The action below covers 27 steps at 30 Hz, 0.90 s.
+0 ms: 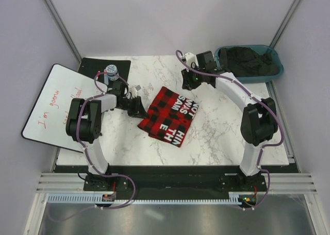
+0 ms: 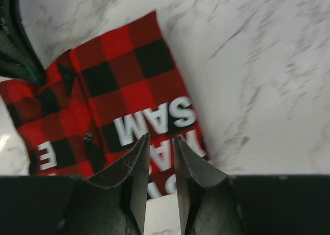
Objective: Fold and stack the long sleeve shirts
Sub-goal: Fold the shirt
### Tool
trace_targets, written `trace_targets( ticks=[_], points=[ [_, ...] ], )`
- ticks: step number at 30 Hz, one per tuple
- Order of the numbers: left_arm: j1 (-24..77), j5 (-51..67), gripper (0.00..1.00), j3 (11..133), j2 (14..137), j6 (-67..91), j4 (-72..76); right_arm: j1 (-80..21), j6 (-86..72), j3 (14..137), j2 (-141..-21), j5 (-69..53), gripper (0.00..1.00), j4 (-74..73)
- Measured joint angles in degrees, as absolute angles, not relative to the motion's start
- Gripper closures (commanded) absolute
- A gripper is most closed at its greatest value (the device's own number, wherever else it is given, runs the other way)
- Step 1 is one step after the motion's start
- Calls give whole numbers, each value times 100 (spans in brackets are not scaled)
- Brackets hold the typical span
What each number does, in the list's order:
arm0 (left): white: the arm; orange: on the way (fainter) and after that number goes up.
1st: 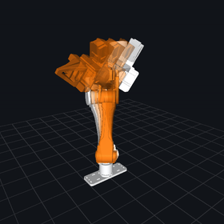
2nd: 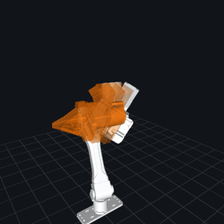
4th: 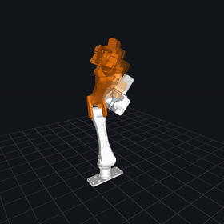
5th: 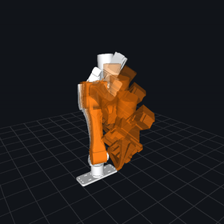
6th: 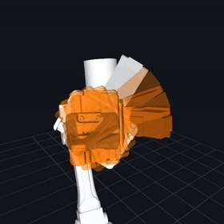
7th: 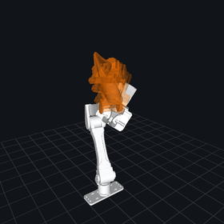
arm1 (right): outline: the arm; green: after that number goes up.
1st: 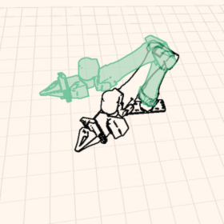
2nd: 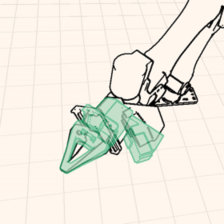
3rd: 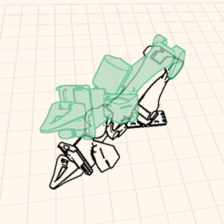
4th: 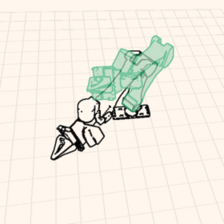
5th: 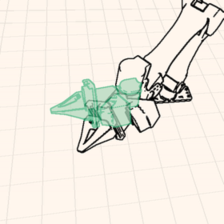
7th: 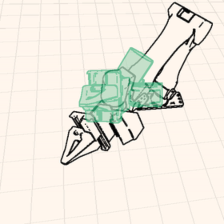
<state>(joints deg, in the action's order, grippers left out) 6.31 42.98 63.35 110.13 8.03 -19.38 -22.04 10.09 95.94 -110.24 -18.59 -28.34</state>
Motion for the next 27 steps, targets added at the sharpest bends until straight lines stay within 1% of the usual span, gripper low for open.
trace_targets(
  ticks=[2, 5, 6, 9, 13, 14, 17, 19, 21, 22, 23, 27],
  points=[
    [860, 4390, 73, 5972, 10728, 937, -1942, -2241, 880, 9212, -10838, -2252, 69, -3050],
    [1356, 4547, 52, 5540, 10224, 1164, -1944, -2305, 788, 8678, -10814, -2683, 71, -3334],
    [1509, 4589, 39, 5387, 10012, 1247, -1940, -2307, 777, 8525, -10844, -2770, 71, -3441],
    [1476, 4652, 17, 4893, 9205, 1479, -1841, -2303, 803, 8243, -11008, -2860, 71, -3640],
    [930, 4648, 13, 4451, 8372, 1723, -1372, -2303, 932, 8156, -11209, -2869, 73, -3760],
    [895, 4659, 11, 4353, 8302, 1804, -1201, -2305, 985, 8152, -11233, -2864, 73, -3776],
    [915, 4694, 11, 3844, 8300, 2283, -434, -2338, 1129, 8123, -11255, -2799, 73, -3776],
    [950, 4705, 13, 3463, 8460, 2630, 43, -2359, 1234, 8123, -11290, -2731, 73, -3774],
    [987, 4707, 17, 3258, 8766, 2899, 464, -2381, 1347, 8123, -11389, -2657, 73, -3767],
    [998, 4713, 18, 3245, 8973, 3015, 687, -2392, 1404, 8123, -11461, -2609, 73, -3765],
    [1009, 4836, 22, 3253, 9194, 3159, 982, -2399, 1459, 8123, -11539, -2565, 74, -3750],
    [1055, 5122, 27, 3365, 9957, 3752, 2285, -2414, 1619, 8200, -11649, -2541, 74, -3776]
  ],
)
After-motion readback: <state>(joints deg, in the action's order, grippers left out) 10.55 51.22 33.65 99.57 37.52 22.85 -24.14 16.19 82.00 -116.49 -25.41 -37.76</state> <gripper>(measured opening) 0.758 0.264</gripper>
